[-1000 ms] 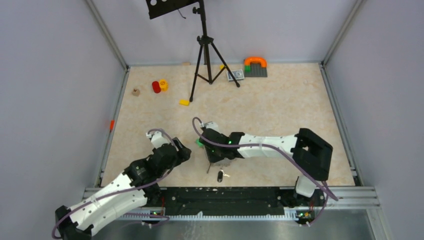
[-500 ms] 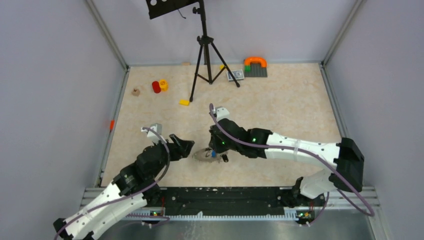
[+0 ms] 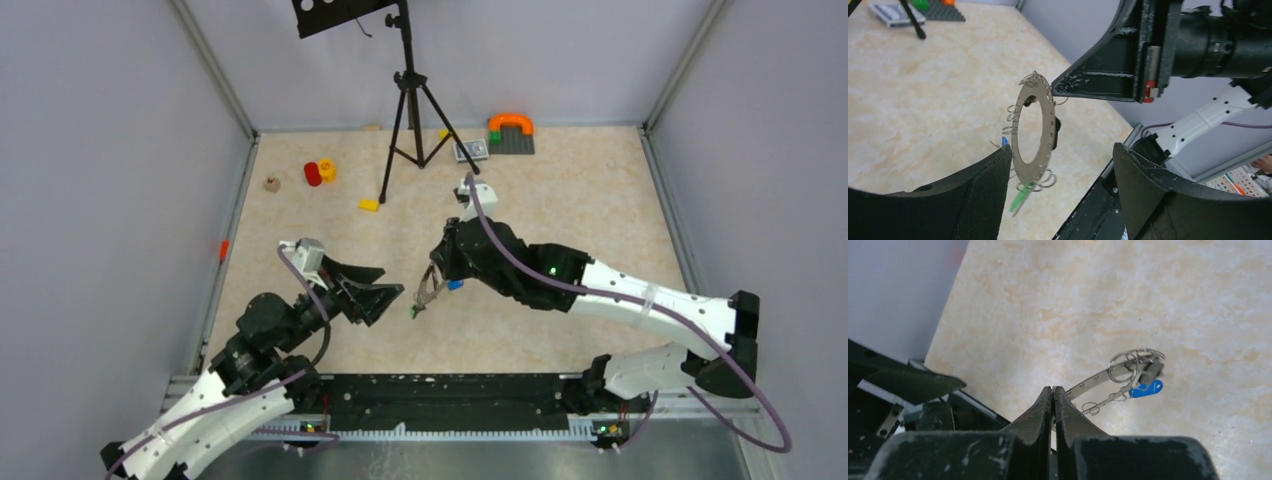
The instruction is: Remove the keys from the keyring
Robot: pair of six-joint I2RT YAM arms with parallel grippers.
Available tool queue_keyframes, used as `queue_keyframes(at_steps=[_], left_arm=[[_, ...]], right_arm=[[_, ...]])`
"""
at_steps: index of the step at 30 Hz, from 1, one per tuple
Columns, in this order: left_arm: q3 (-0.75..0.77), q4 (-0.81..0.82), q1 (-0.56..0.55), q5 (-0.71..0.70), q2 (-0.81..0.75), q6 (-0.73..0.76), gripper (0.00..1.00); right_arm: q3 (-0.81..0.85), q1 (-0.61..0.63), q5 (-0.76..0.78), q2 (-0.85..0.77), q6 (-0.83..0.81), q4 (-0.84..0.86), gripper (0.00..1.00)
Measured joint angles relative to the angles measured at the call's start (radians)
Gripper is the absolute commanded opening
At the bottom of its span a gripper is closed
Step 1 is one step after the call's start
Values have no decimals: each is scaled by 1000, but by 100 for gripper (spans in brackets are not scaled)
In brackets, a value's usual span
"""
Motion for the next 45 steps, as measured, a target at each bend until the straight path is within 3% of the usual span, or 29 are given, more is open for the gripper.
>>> queue_keyframes(at_steps=[6,15,24,31,37,45], left_arm=[[95,49,0,66,55,45,68],[153,100,0,191,235,78,69],[147,238,-16,252,290,100,71],[138,343,-37,278,367,103,67],[143,344,-42,285,378,111,64],[208,267,-42,304,343,164,70]], right_arm=[[92,0,128,-23,72,-105,0],[97,0,221,-79,151,-206,0],[97,0,206,-168,177,-182,0],[94,0,148,-212,188,-111,0],[85,0,102,-233,171,-69,0],[72,0,52,-291,91,-69,0]])
